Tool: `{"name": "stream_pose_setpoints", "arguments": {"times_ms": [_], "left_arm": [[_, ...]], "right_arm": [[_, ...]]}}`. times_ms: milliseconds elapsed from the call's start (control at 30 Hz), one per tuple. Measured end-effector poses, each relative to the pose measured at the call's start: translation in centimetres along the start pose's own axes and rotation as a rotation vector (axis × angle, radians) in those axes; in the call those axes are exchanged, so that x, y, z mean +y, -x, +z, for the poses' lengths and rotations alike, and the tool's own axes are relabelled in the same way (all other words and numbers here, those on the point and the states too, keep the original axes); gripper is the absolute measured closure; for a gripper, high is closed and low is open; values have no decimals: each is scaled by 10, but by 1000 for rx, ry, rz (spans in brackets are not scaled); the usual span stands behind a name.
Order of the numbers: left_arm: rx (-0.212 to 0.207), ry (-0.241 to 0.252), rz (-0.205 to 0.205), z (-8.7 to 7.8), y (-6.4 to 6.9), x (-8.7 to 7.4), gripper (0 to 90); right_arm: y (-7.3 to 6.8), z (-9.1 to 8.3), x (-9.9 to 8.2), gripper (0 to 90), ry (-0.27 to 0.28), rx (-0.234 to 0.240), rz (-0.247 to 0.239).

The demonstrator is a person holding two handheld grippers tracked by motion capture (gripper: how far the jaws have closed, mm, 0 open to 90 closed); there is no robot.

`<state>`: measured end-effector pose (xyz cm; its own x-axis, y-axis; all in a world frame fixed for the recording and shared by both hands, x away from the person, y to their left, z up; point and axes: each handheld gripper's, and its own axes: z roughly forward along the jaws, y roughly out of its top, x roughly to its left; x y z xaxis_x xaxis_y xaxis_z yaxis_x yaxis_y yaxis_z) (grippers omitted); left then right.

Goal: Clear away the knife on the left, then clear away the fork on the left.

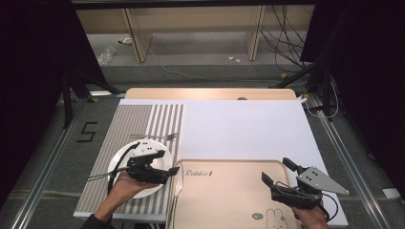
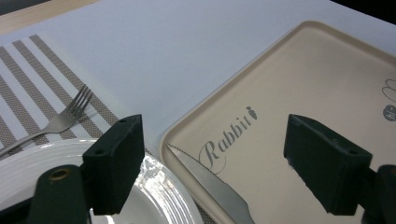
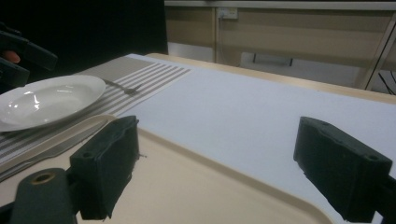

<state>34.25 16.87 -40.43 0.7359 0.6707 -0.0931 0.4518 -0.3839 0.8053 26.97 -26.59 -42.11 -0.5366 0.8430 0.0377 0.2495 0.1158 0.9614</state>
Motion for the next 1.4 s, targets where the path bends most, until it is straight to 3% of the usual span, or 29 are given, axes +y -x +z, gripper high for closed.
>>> {"name": "stream_pose_setpoints", "arguments": {"times_ms": [900,1233,1333,1400], "left_arm": [[109,54,-82,-13,-34,-3,200],[169,51,-85,-18,-47,-5,201],[176,50,-87,-20,-52,-4,202],[157,48,-87,-20,-56,-4,199]], "right_arm": [[0,1,0,151,-5,4,-5],[-1,1,1,151,-4,2,-6],[-1,1,1,151,-5,2,-6],[-1,1,1,151,-5,1,-5]]}}
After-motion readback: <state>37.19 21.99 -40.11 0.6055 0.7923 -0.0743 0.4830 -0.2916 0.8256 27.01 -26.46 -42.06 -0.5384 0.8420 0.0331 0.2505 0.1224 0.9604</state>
